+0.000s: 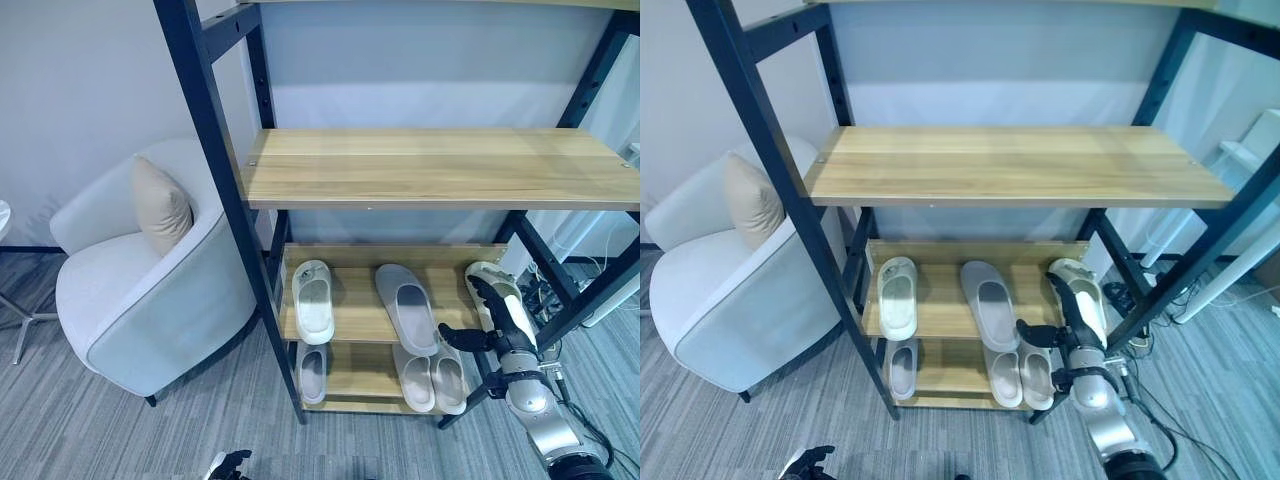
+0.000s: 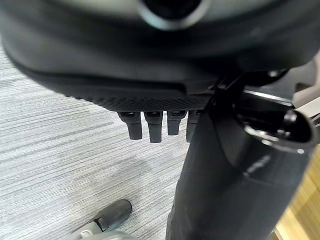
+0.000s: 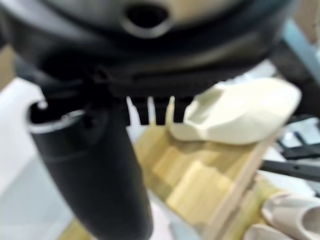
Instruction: Arrange the slippers neatly on the shoe rack.
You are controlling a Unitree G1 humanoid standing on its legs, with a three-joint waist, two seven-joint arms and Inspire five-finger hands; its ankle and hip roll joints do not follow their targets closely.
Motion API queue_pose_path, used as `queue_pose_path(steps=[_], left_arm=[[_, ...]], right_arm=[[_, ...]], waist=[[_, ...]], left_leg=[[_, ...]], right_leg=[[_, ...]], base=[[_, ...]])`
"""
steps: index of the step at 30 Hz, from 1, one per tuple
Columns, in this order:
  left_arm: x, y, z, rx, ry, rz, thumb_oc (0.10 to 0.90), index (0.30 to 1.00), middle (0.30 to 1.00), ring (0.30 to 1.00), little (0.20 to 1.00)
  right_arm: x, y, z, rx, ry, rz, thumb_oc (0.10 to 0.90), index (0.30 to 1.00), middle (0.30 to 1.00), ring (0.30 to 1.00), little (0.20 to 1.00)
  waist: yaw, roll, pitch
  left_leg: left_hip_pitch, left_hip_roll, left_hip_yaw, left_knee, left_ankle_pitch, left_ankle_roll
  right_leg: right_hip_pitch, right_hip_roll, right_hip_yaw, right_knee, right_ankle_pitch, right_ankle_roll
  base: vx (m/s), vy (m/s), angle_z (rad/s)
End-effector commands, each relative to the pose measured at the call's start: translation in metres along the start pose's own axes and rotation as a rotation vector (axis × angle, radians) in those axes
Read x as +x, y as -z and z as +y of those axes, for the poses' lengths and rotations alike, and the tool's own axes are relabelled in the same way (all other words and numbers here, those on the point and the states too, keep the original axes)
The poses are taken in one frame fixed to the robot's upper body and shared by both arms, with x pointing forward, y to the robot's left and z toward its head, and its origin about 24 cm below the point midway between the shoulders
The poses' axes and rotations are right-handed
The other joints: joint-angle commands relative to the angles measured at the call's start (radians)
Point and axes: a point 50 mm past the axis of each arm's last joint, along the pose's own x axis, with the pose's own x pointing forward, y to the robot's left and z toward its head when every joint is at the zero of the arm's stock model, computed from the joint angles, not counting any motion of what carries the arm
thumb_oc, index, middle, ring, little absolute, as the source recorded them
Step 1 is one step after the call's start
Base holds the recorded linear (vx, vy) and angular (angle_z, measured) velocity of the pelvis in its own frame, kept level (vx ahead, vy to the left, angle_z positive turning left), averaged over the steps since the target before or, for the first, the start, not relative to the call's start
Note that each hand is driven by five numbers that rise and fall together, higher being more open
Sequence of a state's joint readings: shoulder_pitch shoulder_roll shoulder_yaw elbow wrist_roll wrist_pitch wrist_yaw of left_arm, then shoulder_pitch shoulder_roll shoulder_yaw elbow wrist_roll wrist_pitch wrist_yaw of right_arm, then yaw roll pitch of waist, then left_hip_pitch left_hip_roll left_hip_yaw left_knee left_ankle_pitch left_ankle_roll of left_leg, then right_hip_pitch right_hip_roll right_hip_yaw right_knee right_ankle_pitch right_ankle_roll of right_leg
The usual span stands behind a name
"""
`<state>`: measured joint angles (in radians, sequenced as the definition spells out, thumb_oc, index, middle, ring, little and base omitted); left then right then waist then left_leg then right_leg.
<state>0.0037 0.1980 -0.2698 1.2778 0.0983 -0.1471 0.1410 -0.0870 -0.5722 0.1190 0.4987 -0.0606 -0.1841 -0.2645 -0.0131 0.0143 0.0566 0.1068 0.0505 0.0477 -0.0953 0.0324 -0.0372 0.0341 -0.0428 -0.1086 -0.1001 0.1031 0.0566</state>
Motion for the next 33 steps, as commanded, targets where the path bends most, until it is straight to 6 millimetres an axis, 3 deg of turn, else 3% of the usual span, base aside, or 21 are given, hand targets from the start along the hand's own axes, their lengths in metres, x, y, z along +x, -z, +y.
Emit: queue_pose_path(steps=[1, 4, 16, 33], left_arm=[[-0.001, 0.008, -0.004, 0.055, 0.025, 0.036, 0.8, 0.9, 0.9, 0.9, 0.9], [-0.001, 0.01, -0.005, 0.057, 0.029, 0.044, 0.8, 0.9, 0.9, 0.9, 0.9], [0.001, -0.001, -0.004, 0.045, 0.021, -0.004, 0.8, 0.9, 0.9, 0.9, 0.9], [-0.001, 0.012, 0.001, 0.021, 0.018, 0.057, 0.8, 0.9, 0.9, 0.9, 0.9]], right_arm=[[0.034, -0.05, -0.03, 0.072, 0.14, -0.188, 0.8, 0.9, 0.9, 0.9, 0.9], [0.037, -0.054, -0.029, 0.167, 0.144, -0.187, 0.8, 0.9, 0.9, 0.9, 0.9], [0.05, -0.07, -0.041, 0.173, 0.177, -0.225, 0.8, 0.9, 0.9, 0.9, 0.9], [0.065, -0.073, -0.025, 0.181, 0.089, -0.167, 0.8, 0.9, 0.9, 0.9, 0.9]], waist=[[0.024, -0.05, 0.001], [0.026, -0.05, 0.004], [0.046, -0.048, 0.014], [0.074, -0.068, 0.029]], left_leg=[[-0.034, 0.007, -0.02, 0.008, -0.038, -0.017], [-0.04, 0.008, -0.019, 0.008, -0.036, -0.018], [-0.061, 0.005, -0.037, 0.008, -0.032, -0.022], [-0.096, 0.005, -0.051, 0.008, -0.026, -0.028]], right_leg=[[0.064, -0.042, 0.01, 0.013, -0.123, 0.072], [0.058, -0.042, 0.008, 0.013, -0.123, 0.072], [0.043, -0.041, -0.009, 0.013, -0.127, 0.074], [0.013, -0.04, -0.031, 0.013, -0.128, 0.073]], base=[[0.0, 0.0, 0.0], [0.0, 0.0, 0.0], [0.02, -0.001, 0.05], [0.03, -0.001, 0.05]])
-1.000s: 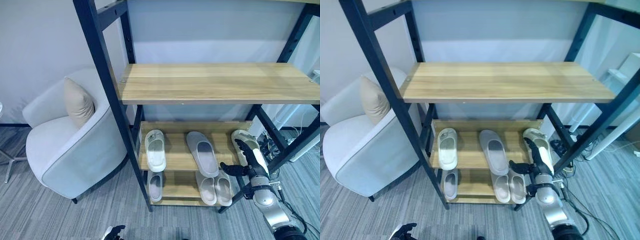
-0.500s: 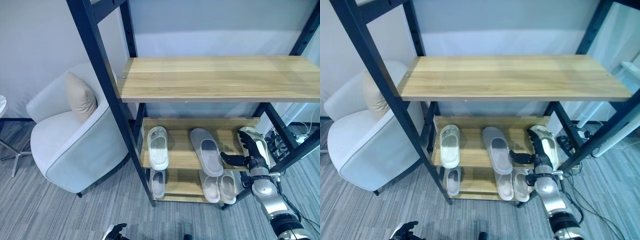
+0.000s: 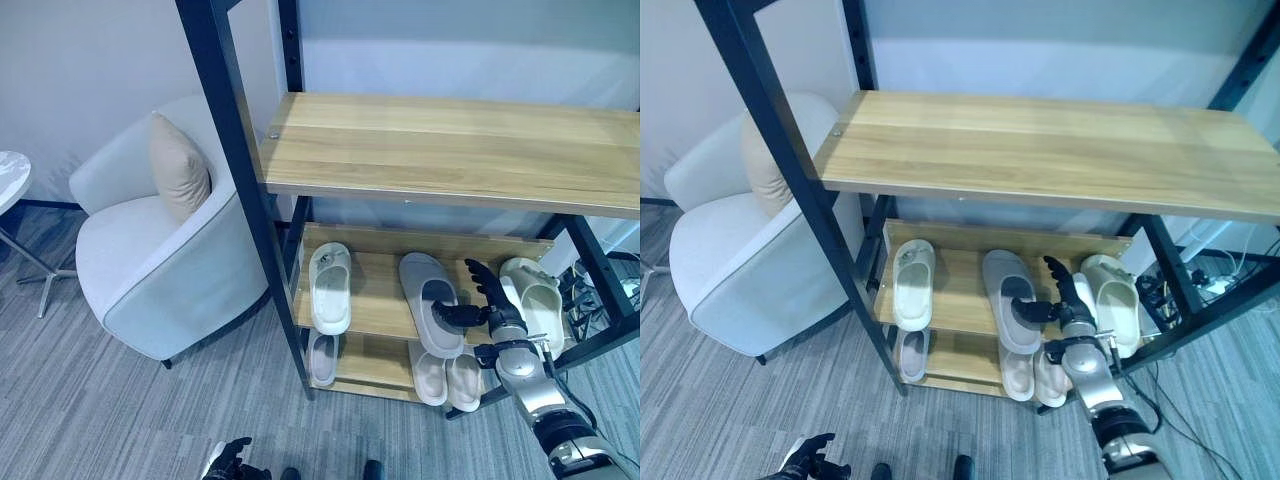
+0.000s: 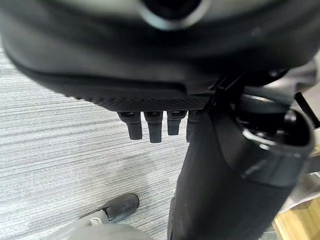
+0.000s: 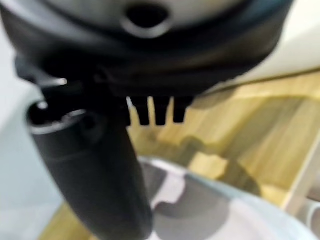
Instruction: Arrange the slippers neatly on the shoe rack.
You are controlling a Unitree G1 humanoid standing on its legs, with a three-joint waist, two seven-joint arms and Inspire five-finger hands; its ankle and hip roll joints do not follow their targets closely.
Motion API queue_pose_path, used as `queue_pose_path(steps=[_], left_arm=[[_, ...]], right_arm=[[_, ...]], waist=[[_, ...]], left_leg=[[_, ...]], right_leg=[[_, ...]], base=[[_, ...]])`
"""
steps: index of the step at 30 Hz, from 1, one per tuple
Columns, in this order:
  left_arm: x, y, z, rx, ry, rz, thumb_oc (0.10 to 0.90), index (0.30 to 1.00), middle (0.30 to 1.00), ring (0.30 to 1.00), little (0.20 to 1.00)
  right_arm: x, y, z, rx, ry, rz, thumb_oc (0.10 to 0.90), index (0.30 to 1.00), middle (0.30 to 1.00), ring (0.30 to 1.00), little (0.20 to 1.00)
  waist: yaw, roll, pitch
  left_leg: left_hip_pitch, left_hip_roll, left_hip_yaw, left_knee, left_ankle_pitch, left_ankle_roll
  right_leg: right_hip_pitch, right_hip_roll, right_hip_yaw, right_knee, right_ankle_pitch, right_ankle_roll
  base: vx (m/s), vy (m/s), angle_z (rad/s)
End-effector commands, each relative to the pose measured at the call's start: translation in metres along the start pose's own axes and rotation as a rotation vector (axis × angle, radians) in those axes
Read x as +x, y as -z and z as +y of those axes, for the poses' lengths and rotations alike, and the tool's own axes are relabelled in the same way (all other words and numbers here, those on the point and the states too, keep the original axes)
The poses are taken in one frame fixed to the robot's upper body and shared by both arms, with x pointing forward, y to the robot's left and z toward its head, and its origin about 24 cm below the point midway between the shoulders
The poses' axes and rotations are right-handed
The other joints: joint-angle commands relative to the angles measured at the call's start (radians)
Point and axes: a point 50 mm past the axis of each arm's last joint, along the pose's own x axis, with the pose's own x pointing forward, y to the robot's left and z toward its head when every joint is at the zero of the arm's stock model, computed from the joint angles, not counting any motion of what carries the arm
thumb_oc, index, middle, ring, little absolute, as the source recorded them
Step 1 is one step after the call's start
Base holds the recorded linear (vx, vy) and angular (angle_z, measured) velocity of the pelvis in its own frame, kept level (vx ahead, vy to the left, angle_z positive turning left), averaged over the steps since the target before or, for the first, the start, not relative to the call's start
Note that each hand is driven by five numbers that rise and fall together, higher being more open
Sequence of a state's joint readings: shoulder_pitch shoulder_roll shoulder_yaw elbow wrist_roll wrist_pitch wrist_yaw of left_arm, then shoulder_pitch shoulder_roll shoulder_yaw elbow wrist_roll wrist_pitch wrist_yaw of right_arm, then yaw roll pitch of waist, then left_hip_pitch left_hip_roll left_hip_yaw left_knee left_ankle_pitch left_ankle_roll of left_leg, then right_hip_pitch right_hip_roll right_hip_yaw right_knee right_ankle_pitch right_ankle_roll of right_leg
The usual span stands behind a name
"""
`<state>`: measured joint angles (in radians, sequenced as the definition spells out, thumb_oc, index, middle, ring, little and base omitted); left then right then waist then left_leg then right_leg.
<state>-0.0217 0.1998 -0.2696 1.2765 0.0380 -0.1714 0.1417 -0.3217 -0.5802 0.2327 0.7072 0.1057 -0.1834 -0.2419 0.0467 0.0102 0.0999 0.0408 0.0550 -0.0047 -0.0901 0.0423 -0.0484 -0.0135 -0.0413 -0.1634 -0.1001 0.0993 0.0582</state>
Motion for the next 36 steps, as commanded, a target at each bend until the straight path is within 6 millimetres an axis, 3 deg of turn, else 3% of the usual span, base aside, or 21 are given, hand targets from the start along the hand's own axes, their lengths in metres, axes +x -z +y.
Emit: queue_pose_path(steps=[1, 7, 8, 9, 10, 18, 26, 33, 36], left_arm=[[-0.005, 0.025, -0.002, 0.084, 0.035, 0.1, 0.8, 0.9, 0.9, 0.9, 0.9], [-0.005, 0.026, -0.001, 0.087, 0.03, 0.102, 0.8, 0.9, 0.9, 0.9, 0.9], [-0.005, 0.025, -0.001, 0.085, 0.03, 0.098, 0.8, 0.9, 0.9, 0.9, 0.9], [-0.005, 0.025, 0.0, 0.083, 0.028, 0.097, 0.8, 0.9, 0.9, 0.9, 0.9], [-0.005, 0.025, 0.0, 0.082, 0.026, 0.095, 0.8, 0.9, 0.9, 0.9, 0.9], [-0.007, 0.029, -0.002, 0.077, 0.028, 0.116, 0.8, 0.9, 0.9, 0.9, 0.9], [-0.006, 0.029, -0.002, 0.062, 0.021, 0.126, 0.8, 0.9, 0.9, 0.9, 0.9], [-0.005, 0.021, -0.01, 0.055, 0.044, 0.111, 0.8, 0.9, 0.9, 0.9, 0.9], [-0.004, 0.016, -0.017, 0.051, 0.059, 0.094, 0.8, 0.9, 0.9, 0.9, 0.9]], right_arm=[[0.026, -0.052, -0.021, 0.084, 0.091, -0.178, 0.8, 0.9, 0.9, 0.9, 0.9], [0.029, -0.051, -0.017, 0.102, 0.089, -0.153, 0.8, 0.9, 0.9, 0.9, 0.9], [0.03, -0.047, -0.015, 0.093, 0.082, -0.128, 0.731, 0.796, 0.796, 0.796, 0.796], [0.031, -0.045, -0.015, 0.088, 0.079, -0.114, 0.541, 0.512, 0.512, 0.512, 0.512], [0.032, -0.039, -0.014, 0.071, 0.07, -0.08, 0.4, 0.3, 0.3, 0.3, 0.3], [0.03, -0.027, 0.0, 0.04, 0.017, -0.014, 0.4, 0.3, 0.3, 0.3, 0.3], [0.022, -0.03, -0.004, 0.095, 0.069, -0.063, 0.4, 0.3, 0.3, 0.3, 0.3], [-0.005, -0.054, -0.005, 0.266, 0.099, -0.252, 0.4, 0.3, 0.3, 0.3, 0.3], [-0.03, -0.064, -0.002, 0.32, 0.148, -0.347, 0.4, 0.3, 0.3, 0.3, 0.3]], waist=[[0.016, -0.065, -0.015], [0.024, -0.068, -0.014], [0.029, -0.069, -0.015], [0.031, -0.07, -0.015], [0.036, -0.072, -0.016], [0.041, -0.075, -0.019], [0.031, -0.075, -0.023], [-0.002, -0.071, -0.037], [-0.026, -0.057, -0.05]], left_leg=[[-0.03, 0.001, 0.0, 0.003, -0.037, -0.017], [-0.033, 0.001, -0.003, 0.003, -0.037, -0.018], [-0.034, 0.001, -0.006, 0.003, -0.038, -0.018], [-0.034, 0.001, -0.008, 0.003, -0.039, -0.018], [-0.032, 0.002, -0.011, 0.003, -0.039, -0.018], [-0.018, 0.001, -0.014, 0.003, -0.045, -0.018], [-0.008, 0.001, -0.01, 0.003, -0.051, -0.016], [0.013, -0.003, 0.002, 0.003, -0.066, -0.01], [0.035, -0.007, 0.013, 0.003, -0.079, -0.002]], right_leg=[[0.06, -0.041, 0.024, 0.013, -0.125, 0.072], [0.055, -0.04, 0.022, 0.013, -0.126, 0.071], [0.055, -0.04, 0.021, 0.013, -0.127, 0.07], [0.055, -0.04, 0.019, 0.013, -0.127, 0.07], [0.057, -0.04, 0.019, 0.013, -0.127, 0.07], [0.072, -0.04, 0.015, 0.013, -0.131, 0.069], [0.079, -0.043, 0.017, 0.013, -0.131, 0.07], [0.088, -0.049, 0.032, 0.013, -0.128, 0.07], [0.099, -0.052, 0.048, 0.013, -0.13, 0.071]], base=[[0.04, -0.003, 0.02], [0.01, 0.0, 0.0], [0.0, 0.0, 0.0], [0.04, -0.003, 0.02], [0.0, 0.0, 0.0], [0.01, 0.002, 0.02], [0.0, 0.0, 0.0], [-0.04, 0.009, -0.04], [-0.01, 0.01, -0.06]])
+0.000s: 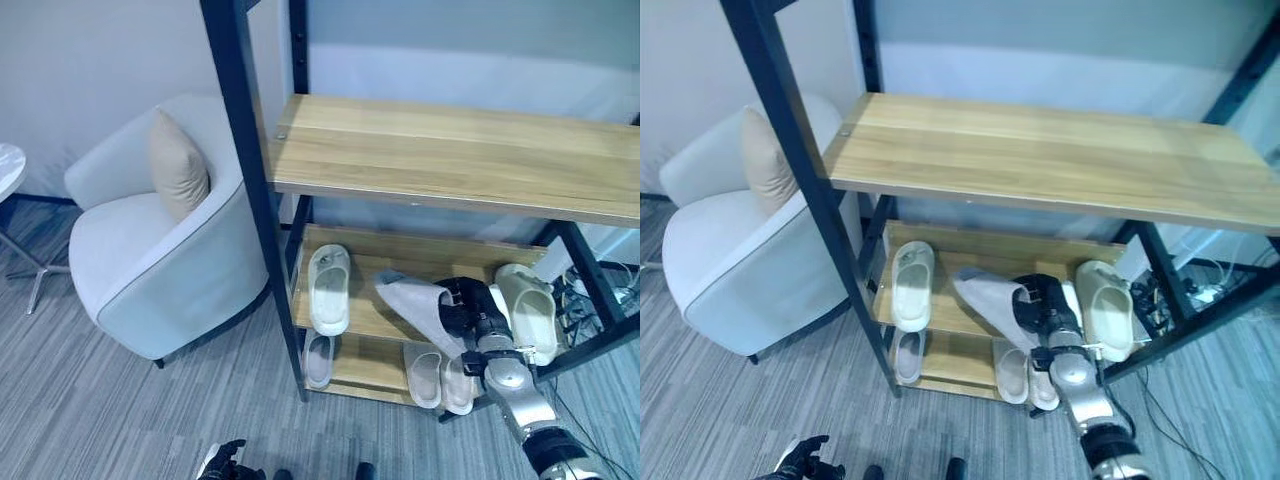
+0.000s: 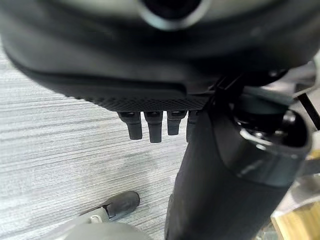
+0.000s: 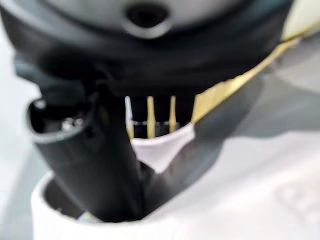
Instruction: Arrange the slippers neatly on the shoe rack.
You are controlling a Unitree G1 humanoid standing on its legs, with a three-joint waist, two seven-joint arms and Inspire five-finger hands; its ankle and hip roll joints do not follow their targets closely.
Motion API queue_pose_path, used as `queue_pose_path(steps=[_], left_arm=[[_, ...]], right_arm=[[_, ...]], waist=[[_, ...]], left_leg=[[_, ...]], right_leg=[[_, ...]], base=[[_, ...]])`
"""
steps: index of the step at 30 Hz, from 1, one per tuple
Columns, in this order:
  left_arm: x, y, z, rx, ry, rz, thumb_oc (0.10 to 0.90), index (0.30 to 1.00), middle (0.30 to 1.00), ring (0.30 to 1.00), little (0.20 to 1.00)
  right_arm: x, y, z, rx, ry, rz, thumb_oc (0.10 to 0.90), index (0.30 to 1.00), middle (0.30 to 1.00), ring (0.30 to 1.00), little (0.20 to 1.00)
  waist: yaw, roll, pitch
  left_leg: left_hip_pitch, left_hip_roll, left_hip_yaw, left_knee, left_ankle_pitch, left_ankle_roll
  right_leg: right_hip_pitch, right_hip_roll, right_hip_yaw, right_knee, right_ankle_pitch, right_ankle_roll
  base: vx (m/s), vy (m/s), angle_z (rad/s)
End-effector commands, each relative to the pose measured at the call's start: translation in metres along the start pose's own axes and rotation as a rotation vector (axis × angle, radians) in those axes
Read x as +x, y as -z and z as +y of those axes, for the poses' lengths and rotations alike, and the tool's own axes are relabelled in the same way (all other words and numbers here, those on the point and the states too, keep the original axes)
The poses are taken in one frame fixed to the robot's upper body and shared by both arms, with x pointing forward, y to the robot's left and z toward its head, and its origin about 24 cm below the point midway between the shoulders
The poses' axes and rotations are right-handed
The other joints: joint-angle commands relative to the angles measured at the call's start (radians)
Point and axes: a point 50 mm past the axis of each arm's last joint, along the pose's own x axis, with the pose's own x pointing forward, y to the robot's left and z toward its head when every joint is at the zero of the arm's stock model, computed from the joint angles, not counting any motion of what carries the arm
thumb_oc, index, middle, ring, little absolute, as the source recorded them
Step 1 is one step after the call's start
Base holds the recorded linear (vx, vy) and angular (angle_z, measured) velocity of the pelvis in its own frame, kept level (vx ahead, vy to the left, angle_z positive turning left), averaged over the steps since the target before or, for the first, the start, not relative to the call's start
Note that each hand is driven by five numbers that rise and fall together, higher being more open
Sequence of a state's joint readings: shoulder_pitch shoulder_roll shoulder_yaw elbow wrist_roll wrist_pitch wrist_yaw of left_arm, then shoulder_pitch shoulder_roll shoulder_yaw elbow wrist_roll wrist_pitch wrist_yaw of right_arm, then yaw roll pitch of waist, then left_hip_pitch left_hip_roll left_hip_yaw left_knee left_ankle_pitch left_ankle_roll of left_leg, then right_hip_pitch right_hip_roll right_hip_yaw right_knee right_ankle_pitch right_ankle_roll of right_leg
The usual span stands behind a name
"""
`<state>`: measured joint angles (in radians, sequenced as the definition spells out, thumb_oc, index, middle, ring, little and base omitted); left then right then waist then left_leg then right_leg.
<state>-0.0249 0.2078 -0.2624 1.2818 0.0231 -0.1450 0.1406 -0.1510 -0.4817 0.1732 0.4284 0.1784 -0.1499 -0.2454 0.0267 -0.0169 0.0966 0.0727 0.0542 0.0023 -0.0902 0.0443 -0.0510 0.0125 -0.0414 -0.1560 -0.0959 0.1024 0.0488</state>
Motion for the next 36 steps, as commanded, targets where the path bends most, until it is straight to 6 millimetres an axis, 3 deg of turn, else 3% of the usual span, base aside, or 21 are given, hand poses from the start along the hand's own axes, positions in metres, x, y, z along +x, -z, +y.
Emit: queue_pose_path(steps=[1, 6, 8, 15, 21, 36], left_arm=[[-0.004, 0.012, -0.023, 0.066, 0.072, 0.058, 0.8, 0.9, 0.9, 0.9, 0.9], [-0.005, 0.011, -0.024, 0.087, 0.075, 0.042, 0.8, 0.9, 0.9, 0.9, 0.9], [-0.004, 0.009, -0.024, 0.104, 0.081, 0.027, 0.8, 0.9, 0.9, 0.9, 0.9], [-0.005, 0.01, -0.021, 0.094, 0.071, 0.027, 0.8, 0.9, 0.9, 0.9, 0.9], [-0.004, 0.009, -0.021, 0.105, 0.074, 0.015, 0.8, 0.9, 0.9, 0.9, 0.9], [-0.005, 0.014, -0.017, 0.085, 0.071, 0.017, 0.8, 0.9, 0.9, 0.9, 0.9]], right_arm=[[-0.005, -0.06, -0.014, 0.104, 0.155, -0.331, 0.4, 0.3, 0.3, 0.3, 0.3], [-0.03, -0.063, 0.001, 0.161, 0.099, -0.373, 0.4, 0.3, 0.3, 0.3, 0.3], [-0.047, -0.052, 0.016, 0.248, -0.01, -0.331, 0.4, 0.3, 0.3, 0.3, 0.3], [-0.07, -0.022, 0.024, 0.355, -0.085, -0.188, 0.4, 0.3, 0.3, 0.3, 0.3], [-0.073, -0.012, 0.034, 0.412, -0.174, -0.129, 0.4, 0.3, 0.3, 0.3, 0.3], [-0.078, -0.016, 0.028, 0.3, -0.239, -0.171, 0.4, 0.3, 0.3, 0.3, 0.3]], waist=[[-0.01, -0.026, -0.048], [-0.034, -0.013, -0.051], [-0.055, -0.006, -0.05], [-0.086, 0.007, -0.057], [-0.098, 0.011, -0.054], [-0.088, -0.001, -0.043]], left_leg=[[0.009, -0.006, 0.01, 0.003, -0.083, 0.002], [0.032, -0.009, 0.031, 0.003, -0.092, 0.008], [0.057, -0.013, 0.054, 0.007, -0.098, 0.013], [0.094, -0.016, 0.086, 0.01, -0.113, 0.016], [0.11, -0.022, 0.101, 0.003, -0.115, 0.02], [0.111, -0.032, 0.085, 0.003, -0.121, 0.026]], right_leg=[[0.076, -0.053, 0.045, 0.009, -0.134, 0.08], [0.086, -0.058, 0.068, 0.009, -0.132, 0.081], [0.097, -0.061, 0.094, 0.009, -0.129, 0.08], [0.116, -0.066, 0.121, 0.009, -0.127, 0.083], [0.119, -0.07, 0.13, 0.01, -0.118, 0.088], [0.124, -0.086, 0.102, 0.021, -0.117, 0.097]], base=[[-0.03, 0.013, -0.05], [-0.03, 0.014, -0.25], [-0.01, 0.025, -0.28], [0.01, 0.033, -0.2], [0.0, 0.026, -0.09], [0.0, 0.004, -0.01]])
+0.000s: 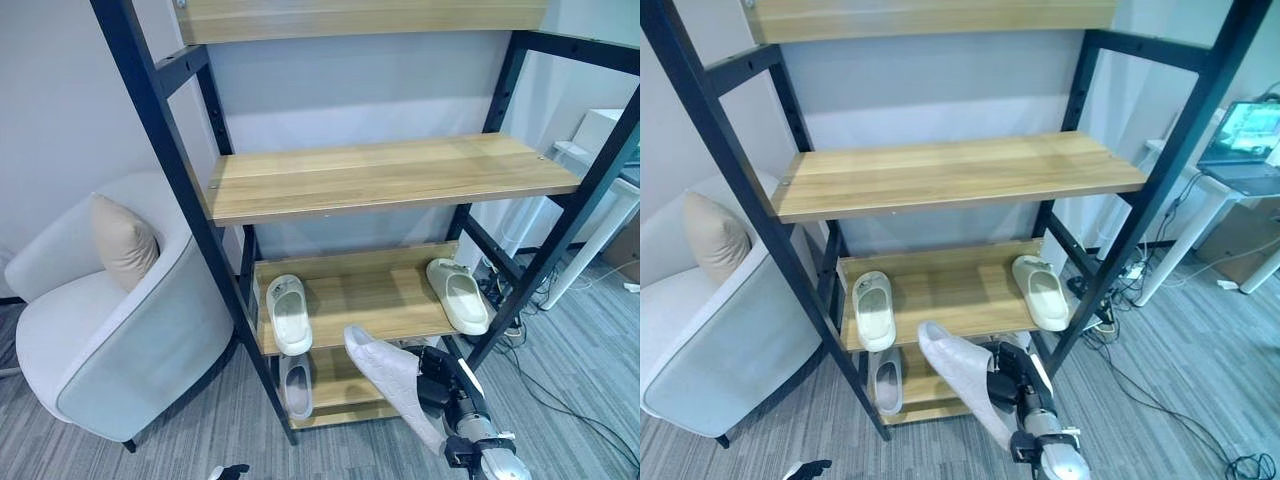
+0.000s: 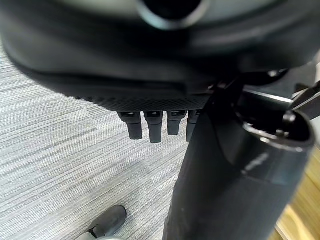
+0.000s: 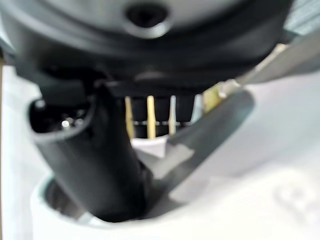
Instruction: Arrange the slippers neatly on the shoe rack.
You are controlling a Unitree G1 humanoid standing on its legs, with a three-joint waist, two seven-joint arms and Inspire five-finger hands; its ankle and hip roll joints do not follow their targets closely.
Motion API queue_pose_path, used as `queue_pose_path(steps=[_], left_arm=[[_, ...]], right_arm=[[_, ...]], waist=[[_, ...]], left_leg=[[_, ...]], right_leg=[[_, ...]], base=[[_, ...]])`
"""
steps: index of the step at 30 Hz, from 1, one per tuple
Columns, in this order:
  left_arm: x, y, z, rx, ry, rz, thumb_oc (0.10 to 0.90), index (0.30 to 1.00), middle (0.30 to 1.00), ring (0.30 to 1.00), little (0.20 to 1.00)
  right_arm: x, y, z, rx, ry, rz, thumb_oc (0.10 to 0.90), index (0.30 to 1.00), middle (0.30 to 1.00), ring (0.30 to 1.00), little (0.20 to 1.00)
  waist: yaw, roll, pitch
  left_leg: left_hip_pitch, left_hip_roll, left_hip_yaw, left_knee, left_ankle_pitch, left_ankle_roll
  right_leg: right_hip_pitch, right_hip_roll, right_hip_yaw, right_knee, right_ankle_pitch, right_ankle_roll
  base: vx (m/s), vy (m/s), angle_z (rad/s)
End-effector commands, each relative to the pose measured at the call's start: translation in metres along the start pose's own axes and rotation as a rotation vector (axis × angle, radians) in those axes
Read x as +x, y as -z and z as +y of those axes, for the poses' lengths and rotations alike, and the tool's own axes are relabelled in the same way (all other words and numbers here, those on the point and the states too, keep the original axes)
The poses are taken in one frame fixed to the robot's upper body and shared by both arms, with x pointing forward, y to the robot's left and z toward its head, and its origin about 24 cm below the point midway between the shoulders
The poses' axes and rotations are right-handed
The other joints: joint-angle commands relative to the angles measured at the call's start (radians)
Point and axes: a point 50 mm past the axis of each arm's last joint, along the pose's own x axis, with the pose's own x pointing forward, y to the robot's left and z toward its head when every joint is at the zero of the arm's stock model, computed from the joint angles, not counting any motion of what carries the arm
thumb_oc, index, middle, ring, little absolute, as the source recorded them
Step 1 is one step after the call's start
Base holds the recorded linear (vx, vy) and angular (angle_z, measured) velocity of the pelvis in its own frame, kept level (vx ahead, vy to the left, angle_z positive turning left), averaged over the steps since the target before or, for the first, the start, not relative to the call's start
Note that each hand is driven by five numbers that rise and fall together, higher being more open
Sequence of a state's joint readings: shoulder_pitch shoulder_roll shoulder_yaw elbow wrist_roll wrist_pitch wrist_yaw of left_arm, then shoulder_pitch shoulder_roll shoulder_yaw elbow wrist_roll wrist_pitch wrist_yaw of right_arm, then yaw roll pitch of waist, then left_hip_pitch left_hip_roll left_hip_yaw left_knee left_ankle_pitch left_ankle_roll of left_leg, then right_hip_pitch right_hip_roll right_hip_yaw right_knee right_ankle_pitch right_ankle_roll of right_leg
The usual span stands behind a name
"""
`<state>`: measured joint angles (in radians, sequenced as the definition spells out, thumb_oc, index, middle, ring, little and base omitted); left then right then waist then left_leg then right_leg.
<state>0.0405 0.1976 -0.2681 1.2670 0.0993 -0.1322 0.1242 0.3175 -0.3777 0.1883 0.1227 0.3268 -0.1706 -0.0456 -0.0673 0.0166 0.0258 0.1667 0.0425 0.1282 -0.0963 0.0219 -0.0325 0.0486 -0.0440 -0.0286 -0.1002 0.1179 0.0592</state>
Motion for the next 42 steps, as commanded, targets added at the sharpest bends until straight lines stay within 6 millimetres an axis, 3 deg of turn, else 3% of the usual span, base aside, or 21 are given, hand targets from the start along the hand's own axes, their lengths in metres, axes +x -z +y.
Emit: queue_pose_path(steps=[1, 6, 9, 11, 12, 14, 16, 19, 21, 22, 24, 25, 26, 28, 30, 31, 33, 36, 37, 39, 42], left_arm=[[0.002, -0.01, -0.001, 0.004, 0.004, -0.034, 0.8, 0.9, 0.9, 0.9, 0.9], [0.006, -0.031, 0.012, -0.153, -0.053, -0.103, 0.8, 0.9, 0.9, 0.9, 0.9], [0.007, -0.064, 0.028, -0.216, -0.104, -0.237, 0.8, 0.9, 0.9, 0.9, 0.9], [0.001, -0.108, 0.047, -0.217, -0.124, -0.439, 0.8, 0.9, 0.9, 0.9, 0.9], [0.001, -0.108, 0.047, -0.217, -0.124, -0.439, 0.8, 0.9, 0.9, 0.9, 0.9], [-0.011, -0.143, 0.059, -0.232, -0.127, -0.602, 0.8, 0.9, 0.9, 0.9, 0.9], [-0.014, -0.15, 0.062, -0.237, -0.133, -0.632, 0.8, 0.9, 0.9, 0.9, 0.9], [-0.027, -0.176, 0.072, -0.296, -0.137, -0.762, 0.8, 0.9, 0.9, 0.9, 0.9], [-0.04, -0.192, 0.076, -0.306, -0.124, -0.857, 0.8, 0.9, 0.9, 0.9, 0.9], [-0.04, -0.192, 0.076, -0.306, -0.126, -0.859, 0.8, 0.9, 0.9, 0.9, 0.9], [-0.048, -0.204, 0.078, -0.3, -0.126, -0.923, 0.8, 0.9, 0.9, 0.9, 0.9], [-0.048, -0.204, 0.078, -0.3, -0.126, -0.923, 0.8, 0.9, 0.9, 0.9, 0.9], [-0.054, -0.212, 0.08, -0.294, -0.132, -0.961, 0.8, 0.9, 0.9, 0.9, 0.9], [-0.071, -0.232, 0.091, -0.334, -0.17, -1.065, 0.8, 0.9, 0.9, 0.9, 0.9], [-0.077, -0.236, 0.1, -0.432, -0.185, -1.093, 0.8, 0.9, 0.9, 0.9, 0.9], [-0.083, -0.238, 0.11, -0.489, -0.228, -1.122, 0.8, 0.9, 0.9, 0.9, 0.9], [-0.093, -0.24, 0.133, -0.635, -0.329, -1.171, 0.8, 0.9, 0.9, 0.9, 0.9], [-0.097, -0.241, 0.15, -0.751, -0.431, -1.168, 0.8, 0.9, 0.9, 0.9, 0.9], [-0.097, -0.241, 0.15, -0.751, -0.431, -1.168, 0.8, 0.9, 0.9, 0.9, 0.9], [-0.109, -0.251, 0.166, -0.837, -0.551, -1.216, 0.8, 0.9, 0.9, 0.9, 0.9], [-0.118, -0.257, 0.169, -0.848, -0.577, -1.258, 0.8, 0.9, 0.9, 0.9, 0.9]], right_arm=[[0.014, -0.066, 0.006, -0.035, -0.049, -0.345, 0.4, 0.3, 0.3, 0.3, 0.3], [0.029, -0.07, 0.013, -0.103, -0.043, -0.344, 0.4, 0.3, 0.3, 0.3, 0.3], [0.034, -0.077, 0.024, -0.069, -0.116, -0.356, 0.4, 0.3, 0.3, 0.3, 0.3], [0.034, -0.086, 0.023, -0.13, -0.195, -0.378, 0.4, 0.3, 0.3, 0.3, 0.3], [0.034, -0.087, 0.023, -0.13, -0.195, -0.378, 0.4, 0.3, 0.3, 0.3, 0.3], [0.036, -0.1, 0.024, -0.176, -0.23, -0.42, 0.4, 0.3, 0.3, 0.3, 0.3], [0.038, -0.103, 0.025, -0.176, -0.226, -0.43, 0.4, 0.3, 0.3, 0.3, 0.3], [0.047, -0.133, 0.035, -0.228, -0.2, -0.547, 0.4, 0.3, 0.3, 0.3, 0.3], [0.052, -0.166, 0.042, -0.275, -0.17, -0.689, 0.4, 0.3, 0.3, 0.3, 0.3], [0.052, -0.167, 0.042, -0.275, -0.169, -0.692, 0.4, 0.3, 0.3, 0.3, 0.3], [0.057, -0.188, 0.047, -0.292, -0.135, -0.774, 0.4, 0.3, 0.3, 0.3, 0.3], [0.057, -0.188, 0.047, -0.292, -0.135, -0.774, 0.4, 0.3, 0.3, 0.3, 0.3], [0.059, -0.2, 0.049, -0.293, -0.122, -0.816, 0.4, 0.3, 0.3, 0.3, 0.3], [0.063, -0.234, 0.059, -0.247, -0.125, -0.922, 0.4, 0.3, 0.3, 0.3, 0.3], [0.062, -0.262, 0.061, -0.293, -0.099, -1.014, 0.4, 0.3, 0.3, 0.3, 0.3], [0.06, -0.291, 0.058, -0.356, -0.024, -1.105, 0.4, 0.3, 0.3, 0.3, 0.3], [0.066, -0.321, 0.061, -0.384, 0.024, -1.162, 0.4, 0.3, 0.3, 0.3, 0.3], [0.068, -0.337, 0.073, -0.311, 0.046, -1.193, 0.4, 0.3, 0.3, 0.3, 0.3], [0.068, -0.337, 0.073, -0.311, 0.046, -1.193, 0.4, 0.3, 0.3, 0.3, 0.3], [0.071, -0.358, 0.073, -0.364, 0.151, -1.23, 0.4, 0.3, 0.3, 0.3, 0.3], [0.068, -0.38, 0.073, -0.345, 0.176, -1.263, 0.4, 0.3, 0.3, 0.3, 0.3]], waist=[[0.007, -0.036, 0.031], [0.026, -0.044, 0.108], [0.046, -0.063, 0.19], [0.048, -0.079, 0.244], [0.045, -0.079, 0.24], [0.039, -0.075, 0.253], [0.038, -0.071, 0.253], [0.049, -0.058, 0.289], [0.063, -0.044, 0.307], [0.062, -0.046, 0.302], [0.072, -0.034, 0.308], [0.072, -0.034, 0.308], [0.078, -0.027, 0.302], [0.096, -0.013, 0.3], [0.111, -0.003, 0.287], [0.125, 0.011, 0.289], [0.146, 0.028, 0.311], [0.147, 0.038, 0.349], [0.147, 0.037, 0.348], [0.151, 0.042, 0.395], [0.153, 0.043, 0.42]], left_leg=[[0.016, -0.02, -0.043, 0.009, -0.097, 0.007], [-0.036, -0.012, -0.004, 0.069, -0.103, 0.014], [-0.165, 0.005, 0.031, 0.264, -0.152, 0.007], [-0.325, 0.036, 0.006, 0.456, -0.194, -0.017], [-0.335, 0.037, 0.004, 0.465, -0.197, -0.017], [-0.462, 0.062, -0.023, 0.612, -0.24, -0.016], [-0.512, 0.07, -0.028, 0.664, -0.257, -0.012], [-0.641, 0.086, -0.041, 0.839, -0.321, 0.006], [-0.804, 0.099, -0.068, 1.048, -0.422, 0.017], [-0.826, 0.097, -0.065, 1.044, -0.395, 0.023], [-0.925, 0.11, -0.087, 1.178, -0.471, 0.032], [-0.925, 0.11, -0.087, 1.178, -0.471, 0.032], [-0.999, 0.117, -0.098, 1.256, -0.499, 0.04], [-1.204, 0.124, -0.136, 1.48, -0.56, 0.061], [-1.326, 0.128, -0.161, 1.622, -0.609, 0.069], [-1.43, 0.126, -0.18, 1.768, -0.654, 0.075], [-1.541, 0.11, -0.221, 1.964, -0.712, 0.081], [-1.609, 0.085, -0.259, 2.156, -0.773, 0.076], [-1.61, 0.085, -0.259, 2.157, -0.774, 0.076], [-1.678, 0.065, -0.288, 2.358, -0.837, 0.06], [-1.705, 0.055, -0.297, 2.43, -0.854, 0.053]], right_leg=[[0.09, -0.083, -0.029, 0.027, -0.134, 0.086], [-0.006, -0.104, -0.064, 0.147, -0.146, 0.095], [-0.12, -0.143, -0.148, 0.294, -0.163, 0.098], [-0.218, -0.182, -0.181, 0.431, -0.208, 0.096], [-0.224, -0.183, -0.182, 0.436, -0.21, 0.096], [-0.328, -0.206, -0.185, 0.581, -0.266, 0.079], [-0.376, -0.209, -0.183, 0.639, -0.293, 0.07], [-0.516, -0.21, -0.159, 0.811, -0.368, 0.042], [-0.687, -0.204, -0.133, 1.003, -0.479, 0.026], [-0.705, -0.206, -0.136, 0.994, -0.454, 0.016], [-0.809, -0.205, -0.107, 1.122, -0.533, 0.007], [-0.809, -0.205, -0.107, 1.122, -0.533, 0.007], [-0.887, -0.205, -0.093, 1.2, -0.563, -0.004], [-1.086, -0.204, -0.058, 1.404, -0.62, -0.027], [-1.207, -0.203, -0.049, 1.54, -0.663, -0.034], [-1.314, -0.203, -0.039, 1.69, -0.706, -0.042], [-1.441, -0.206, -0.004, 1.917, -0.768, -0.05], [-1.51, -0.217, 0.061, 2.12, -0.825, -0.05], [-1.511, -0.217, 0.062, 2.121, -0.826, -0.049], [-1.58, -0.231, 0.139, 2.337, -0.879, -0.037], [-1.602, -0.241, 0.173, 2.412, -0.892, -0.034]], base=[[0.01, 0.002, 0.06], [-0.12, -0.003, 0.02], [-0.29, -0.041, -0.34], [-0.24, -0.091, -0.24], [-0.17, -0.069, 0.23], [-0.14, -0.068, 0.48], [-0.1, -0.042, 0.19], [-0.16, -0.05, -0.04], [-0.16, -0.075, 0.07], [-0.03, -0.042, -0.08], [-0.05, -0.03, -0.1], [-0.09, -0.022, -0.05], [-0.09, -0.032, -0.09], [-0.16, -0.044, -0.07], [-0.05, -0.015, -0.17], [0.06, 0.028, -0.17], [0.09, 0.07, 0.03], [0.12, 0.042, 0.07], [0.12, 0.007, 0.16], [0.11, 0.008, 0.26], [0.03, 0.017, 0.31]])
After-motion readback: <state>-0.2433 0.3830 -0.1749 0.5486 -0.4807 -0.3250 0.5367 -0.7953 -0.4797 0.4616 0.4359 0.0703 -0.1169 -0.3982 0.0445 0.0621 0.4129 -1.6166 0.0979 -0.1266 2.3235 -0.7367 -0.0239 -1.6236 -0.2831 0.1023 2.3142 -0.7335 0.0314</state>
